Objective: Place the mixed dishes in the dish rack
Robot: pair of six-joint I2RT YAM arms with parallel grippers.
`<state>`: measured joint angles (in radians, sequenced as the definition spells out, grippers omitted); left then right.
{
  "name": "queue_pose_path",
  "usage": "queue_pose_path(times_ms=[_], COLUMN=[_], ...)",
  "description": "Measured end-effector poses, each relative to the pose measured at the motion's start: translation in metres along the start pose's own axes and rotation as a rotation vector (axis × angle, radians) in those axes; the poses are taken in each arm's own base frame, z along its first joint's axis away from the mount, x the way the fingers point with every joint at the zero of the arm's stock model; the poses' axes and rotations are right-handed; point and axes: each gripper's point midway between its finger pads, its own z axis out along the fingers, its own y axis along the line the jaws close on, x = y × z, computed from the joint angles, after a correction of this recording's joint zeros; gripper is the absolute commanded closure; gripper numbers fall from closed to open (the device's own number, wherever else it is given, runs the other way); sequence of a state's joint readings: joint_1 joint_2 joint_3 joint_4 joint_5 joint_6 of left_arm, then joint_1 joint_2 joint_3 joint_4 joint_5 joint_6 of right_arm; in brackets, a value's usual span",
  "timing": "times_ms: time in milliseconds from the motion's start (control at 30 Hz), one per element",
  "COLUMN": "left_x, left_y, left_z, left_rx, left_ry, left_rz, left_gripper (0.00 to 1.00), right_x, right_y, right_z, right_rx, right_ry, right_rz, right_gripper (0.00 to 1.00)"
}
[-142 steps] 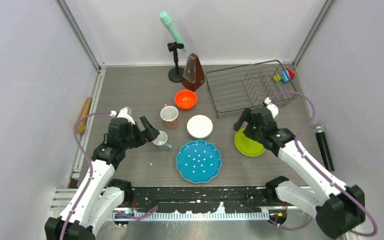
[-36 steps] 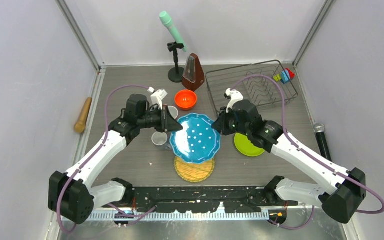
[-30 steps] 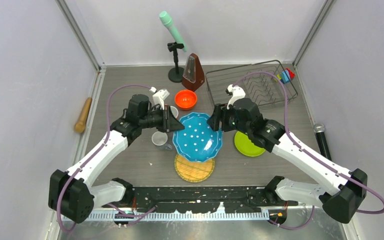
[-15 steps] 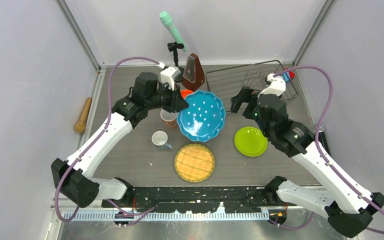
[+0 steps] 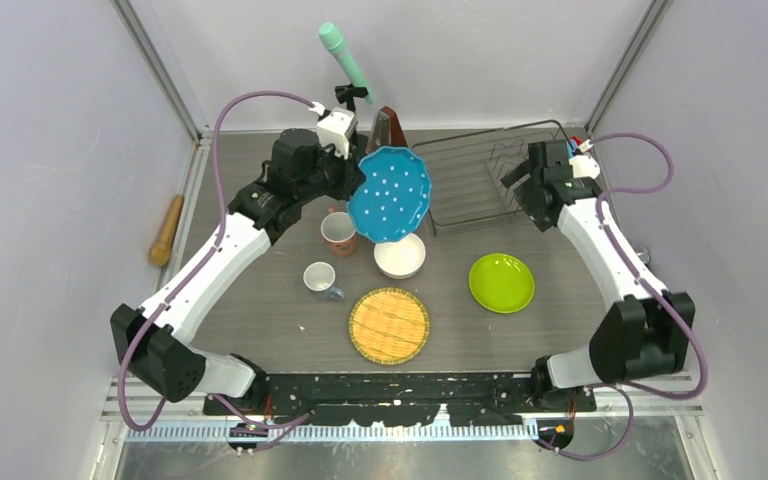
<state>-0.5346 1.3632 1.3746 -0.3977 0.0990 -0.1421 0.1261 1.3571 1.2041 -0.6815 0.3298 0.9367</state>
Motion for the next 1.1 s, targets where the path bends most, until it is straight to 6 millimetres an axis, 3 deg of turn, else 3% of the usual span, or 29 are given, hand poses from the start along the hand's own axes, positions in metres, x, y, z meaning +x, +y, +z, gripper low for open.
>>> queue_pose_path(times_ms=[133, 300, 500, 567, 767, 967, 1033, 1067, 1100], left_x=[-0.012, -0.015, -0.018, -0.020, -0.023, -0.025, -0.027, -0.027, -0.028], left_y=[0.005, 0.007, 0.009, 0.009, 0.009, 0.008, 0.006, 0.005, 0.003], left_z=[0.006, 0.008, 0.008, 0.008, 0.008, 0.006, 0.006, 0.005, 0.005], left_rx=[-0.026, -0.034, -0.041, -0.041, -0.039, -0.033, -0.021, -0.016, -0.007], left_ry=[-0.050, -0.064, -0.072, -0.080, -0.093, -0.100, -0.108, -0.109, -0.111], left_rz=[0.012, 0.031, 0.056, 0.060, 0.078, 0.080, 0.081, 0.081, 0.081], left_gripper=[1.00, 1.00, 1.00, 1.00, 1.00, 1.00, 1.00, 1.00, 1.00], right_x=[0.006, 0.021, 0.033, 0.037, 0.058, 0.066, 0.074, 0.078, 0.081], right_y=[0.009, 0.007, 0.005, 0.006, -0.004, -0.003, -0.003, -0.002, 0.001], right_z=[0.027, 0.051, 0.067, 0.070, 0.077, 0.067, 0.060, 0.055, 0.050], right_rx=[0.036, 0.091, 0.124, 0.124, 0.131, 0.118, 0.115, 0.109, 0.099], right_ry=[0.030, 0.067, 0.097, 0.113, 0.161, 0.170, 0.184, 0.193, 0.200], right_rz=[0.062, 0.113, 0.172, 0.184, 0.249, 0.316, 0.309, 0.304, 0.302], right_gripper=[0.15, 0.20, 0.48, 0.63, 0.83, 0.78, 0.62, 0.40, 0.28])
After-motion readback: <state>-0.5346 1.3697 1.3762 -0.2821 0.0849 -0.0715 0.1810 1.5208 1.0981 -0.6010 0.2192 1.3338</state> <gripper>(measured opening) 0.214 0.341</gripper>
